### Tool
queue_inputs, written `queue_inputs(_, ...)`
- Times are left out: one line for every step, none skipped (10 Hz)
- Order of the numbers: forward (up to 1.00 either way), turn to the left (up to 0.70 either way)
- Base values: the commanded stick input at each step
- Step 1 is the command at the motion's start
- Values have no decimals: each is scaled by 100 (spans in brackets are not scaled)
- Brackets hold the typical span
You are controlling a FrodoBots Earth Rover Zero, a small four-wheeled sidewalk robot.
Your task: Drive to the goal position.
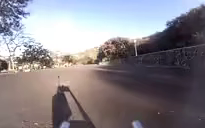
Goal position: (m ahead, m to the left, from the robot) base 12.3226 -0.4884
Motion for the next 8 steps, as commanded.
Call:
queue_inputs(50,0)
queue_inputs(50,0)
queue_inputs(50,0)
queue_inputs(50,0)
queue_inputs(50,0)
queue_inputs(50,0)
queue_inputs(50,0)
queue_inputs(50,0)
